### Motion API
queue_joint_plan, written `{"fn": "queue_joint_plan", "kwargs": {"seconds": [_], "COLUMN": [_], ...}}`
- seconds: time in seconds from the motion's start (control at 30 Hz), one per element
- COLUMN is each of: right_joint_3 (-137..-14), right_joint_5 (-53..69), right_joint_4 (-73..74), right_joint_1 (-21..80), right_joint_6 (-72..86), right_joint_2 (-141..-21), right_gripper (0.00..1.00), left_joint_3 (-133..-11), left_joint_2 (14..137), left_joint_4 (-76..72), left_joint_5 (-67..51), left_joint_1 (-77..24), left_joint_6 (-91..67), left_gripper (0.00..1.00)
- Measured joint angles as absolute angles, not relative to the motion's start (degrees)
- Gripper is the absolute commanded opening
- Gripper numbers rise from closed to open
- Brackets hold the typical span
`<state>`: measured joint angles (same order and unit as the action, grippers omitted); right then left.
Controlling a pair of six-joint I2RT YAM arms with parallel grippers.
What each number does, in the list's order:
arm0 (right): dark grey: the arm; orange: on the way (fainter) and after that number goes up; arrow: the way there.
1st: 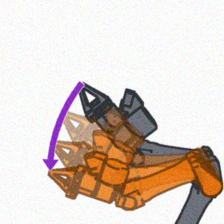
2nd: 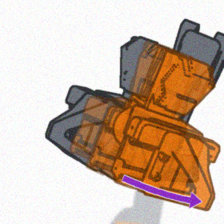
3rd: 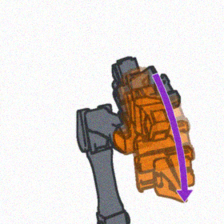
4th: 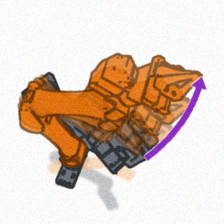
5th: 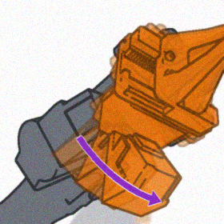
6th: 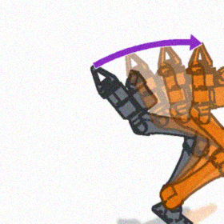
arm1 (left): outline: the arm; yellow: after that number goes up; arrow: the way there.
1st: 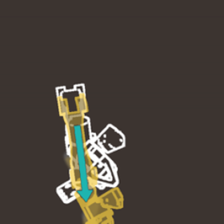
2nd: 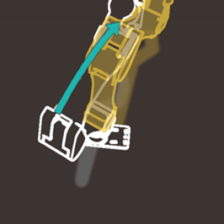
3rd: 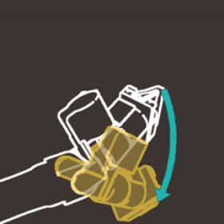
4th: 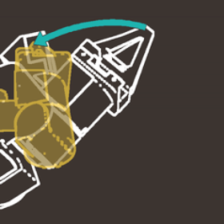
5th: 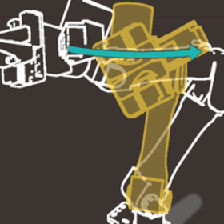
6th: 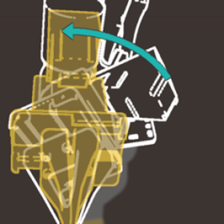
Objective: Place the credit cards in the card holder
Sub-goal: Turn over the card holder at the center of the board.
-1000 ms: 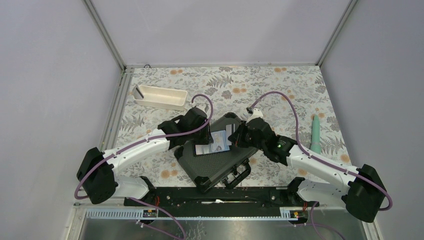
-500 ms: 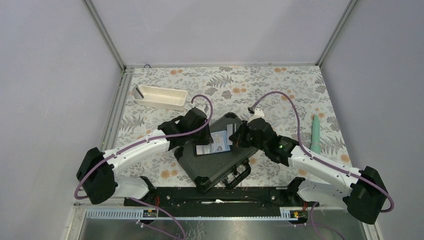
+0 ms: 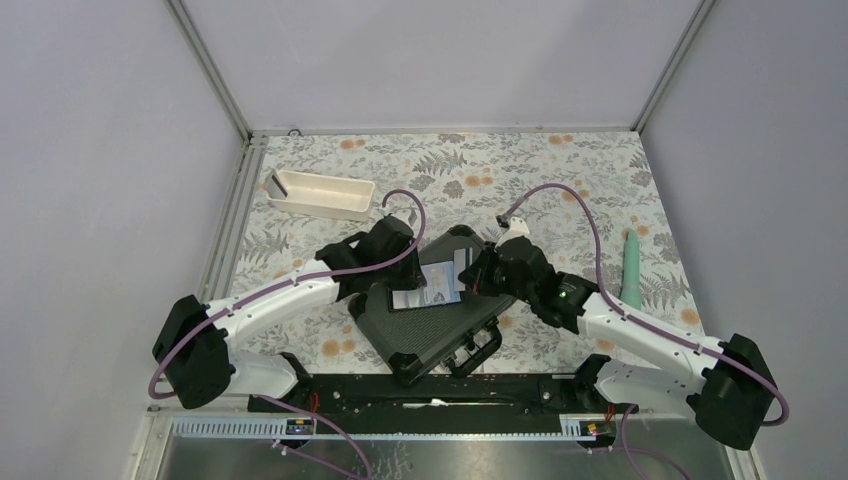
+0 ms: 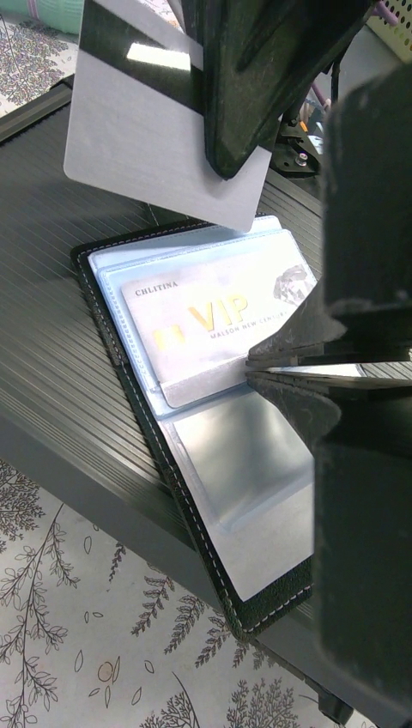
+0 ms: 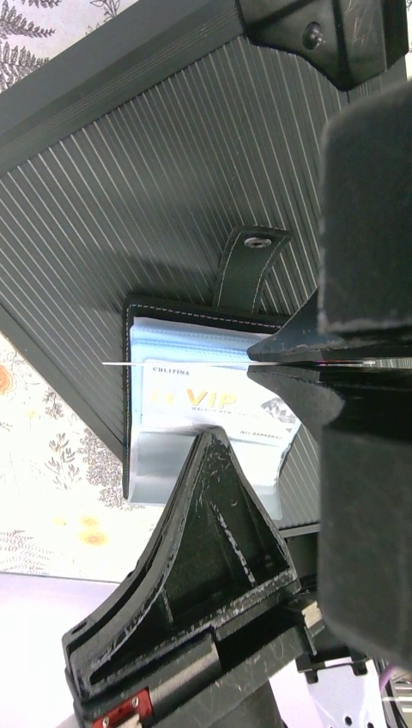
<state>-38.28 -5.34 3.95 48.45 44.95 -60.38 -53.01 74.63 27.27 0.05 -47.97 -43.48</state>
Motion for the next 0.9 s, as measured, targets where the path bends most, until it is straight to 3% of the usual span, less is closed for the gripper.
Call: {"fn": "queue_joint_plan", "kwargs": {"seconds": [0.63,0.9], "right_joint_3": [-37.67,-37.43], "right_joint_5": [-4.34,-2.26], "right_joint_4": [3.05,0.21], "right_joint_1": [48.45,48.45], "right_joint_6": [45.87,46.96], "right_joint_2": [-61.12,-60.97], "right_gripper": [0.00,0.00], "left_joint_3": [-52.97,-52.95], "left_joint_2": [74.61,74.04], "left_joint_4": [27.27,27.33], "left_joint_5": [0.08,0.05], "left_joint_1": [-47.97,-47.97], "left_joint_6": [-43.55,-43.51], "left_gripper": [0.07,0.24]}}
